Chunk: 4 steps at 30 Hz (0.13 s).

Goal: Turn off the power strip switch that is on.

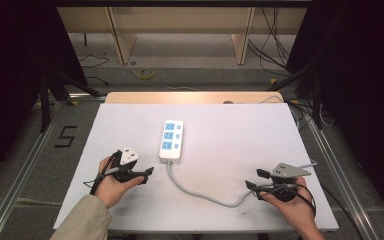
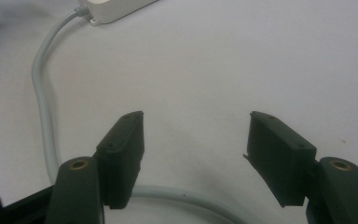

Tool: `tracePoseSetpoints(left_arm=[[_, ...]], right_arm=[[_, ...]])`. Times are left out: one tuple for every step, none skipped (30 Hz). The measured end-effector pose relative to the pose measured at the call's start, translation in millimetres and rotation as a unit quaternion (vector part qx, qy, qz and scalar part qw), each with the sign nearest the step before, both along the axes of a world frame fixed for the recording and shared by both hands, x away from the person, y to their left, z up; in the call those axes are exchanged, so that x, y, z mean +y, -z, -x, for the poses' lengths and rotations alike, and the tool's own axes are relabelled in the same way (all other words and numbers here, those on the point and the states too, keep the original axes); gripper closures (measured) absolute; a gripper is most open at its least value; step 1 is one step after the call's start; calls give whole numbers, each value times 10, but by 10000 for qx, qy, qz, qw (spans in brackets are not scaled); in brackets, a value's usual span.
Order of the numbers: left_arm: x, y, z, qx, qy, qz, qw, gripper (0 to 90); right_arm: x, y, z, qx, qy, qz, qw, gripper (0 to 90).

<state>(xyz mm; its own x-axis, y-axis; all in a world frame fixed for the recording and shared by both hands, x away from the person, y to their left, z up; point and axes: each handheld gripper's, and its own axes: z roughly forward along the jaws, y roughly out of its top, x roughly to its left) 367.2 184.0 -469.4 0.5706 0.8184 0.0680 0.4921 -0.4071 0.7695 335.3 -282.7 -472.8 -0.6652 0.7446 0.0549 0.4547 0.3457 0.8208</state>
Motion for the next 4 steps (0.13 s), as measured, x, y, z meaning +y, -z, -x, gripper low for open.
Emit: tracePoseSetpoints(left_arm=[[12,27,9,14,-16,-2,10000,278],[29,63,15,48,-57,-32,10000,271],[45,95,16,85,-121,-95,9998,270],[61,126,11,105,-192,-119,9997,270]], right_arm=[[1,0,0,-2,-2,2,10000,374],[3,-1,1,-4,-4,2,10000,374],[3,-6,3,-5,-5,14,10000,374],[4,-8,3,-21,-6,0,10000,374]])
